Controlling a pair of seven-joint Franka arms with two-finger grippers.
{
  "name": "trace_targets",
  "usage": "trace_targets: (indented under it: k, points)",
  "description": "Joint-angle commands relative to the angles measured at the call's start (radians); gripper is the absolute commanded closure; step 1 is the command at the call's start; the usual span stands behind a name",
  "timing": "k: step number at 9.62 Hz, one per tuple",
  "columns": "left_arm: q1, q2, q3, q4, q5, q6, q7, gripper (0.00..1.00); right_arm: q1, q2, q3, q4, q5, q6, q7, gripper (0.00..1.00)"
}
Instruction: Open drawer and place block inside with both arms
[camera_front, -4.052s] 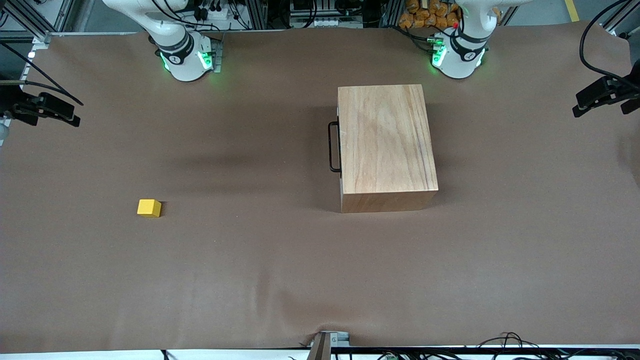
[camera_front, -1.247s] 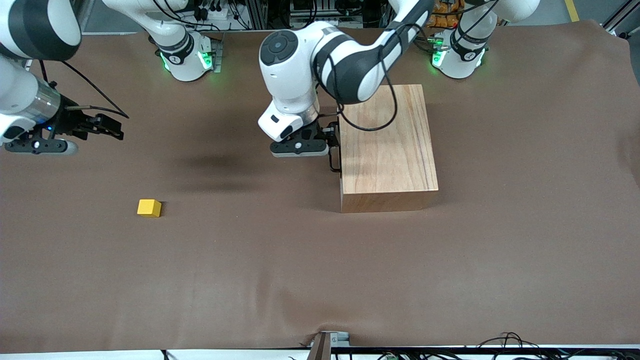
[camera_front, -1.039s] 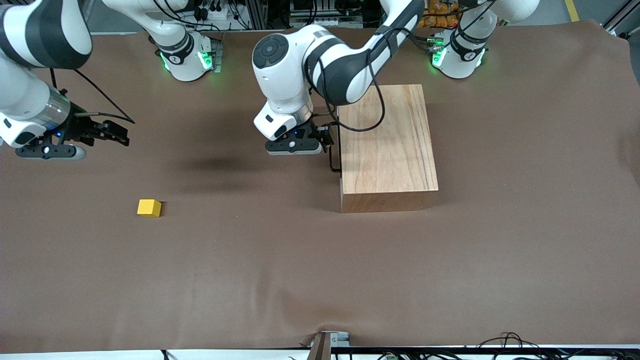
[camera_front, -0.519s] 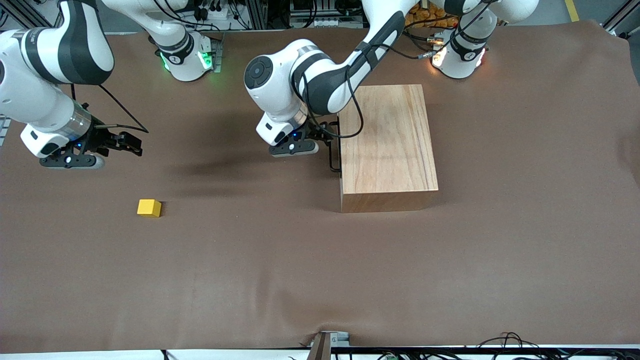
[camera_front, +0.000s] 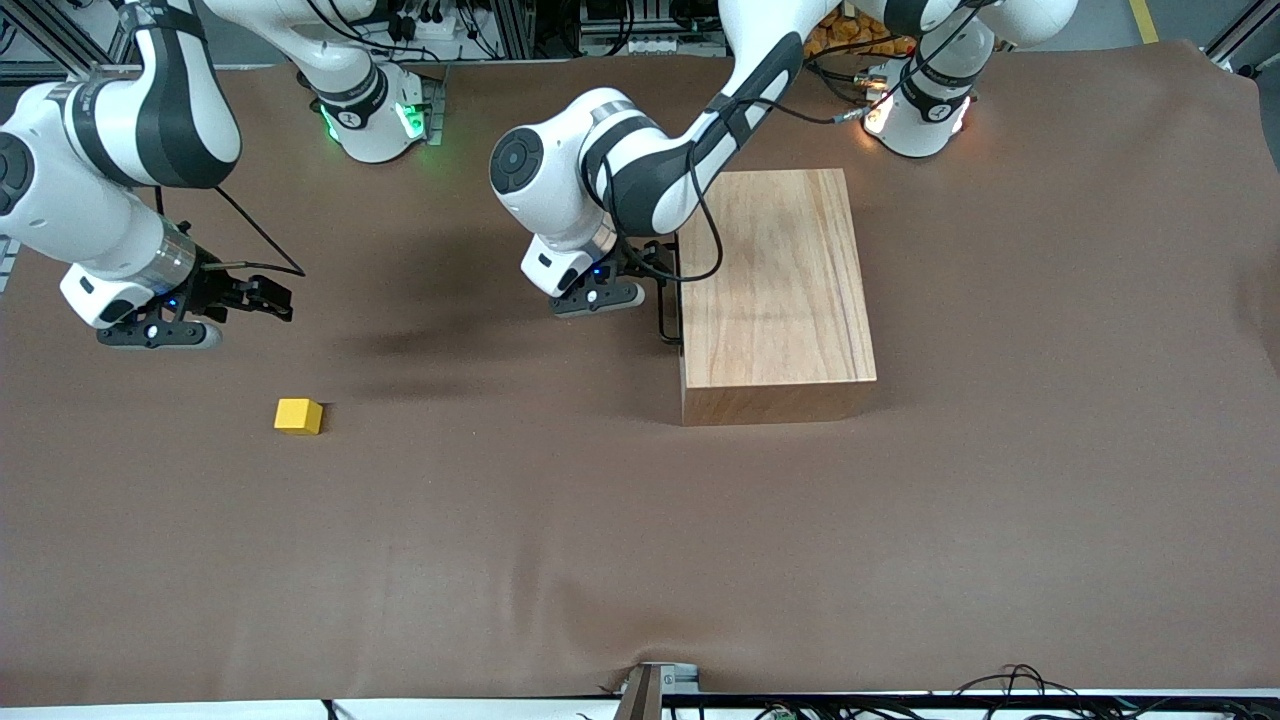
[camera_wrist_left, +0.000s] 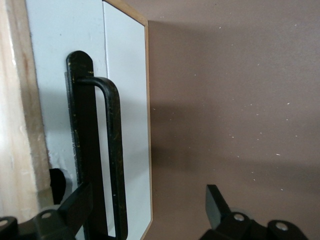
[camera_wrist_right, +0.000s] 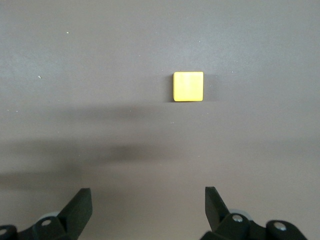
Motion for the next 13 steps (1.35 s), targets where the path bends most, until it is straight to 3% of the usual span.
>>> trace_targets:
  k: [1, 8, 13]
  points:
    - [-0.005, 0.028, 0.013, 0.031, -0.015, -0.009, -0.019, 0.00, -0.006, -0.014, 0.002, -0.019, -0.002, 0.016, -0.015, 0.00]
    - [-0.001, 0.057, 0.016, 0.031, -0.015, 0.030, -0.091, 0.00, -0.016, 0.006, 0.002, -0.055, -0.002, 0.061, -0.016, 0.00]
    - [0.001, 0.070, 0.017, 0.031, -0.015, 0.077, -0.095, 0.00, -0.016, 0.203, 0.000, -0.064, -0.002, 0.332, -0.018, 0.00]
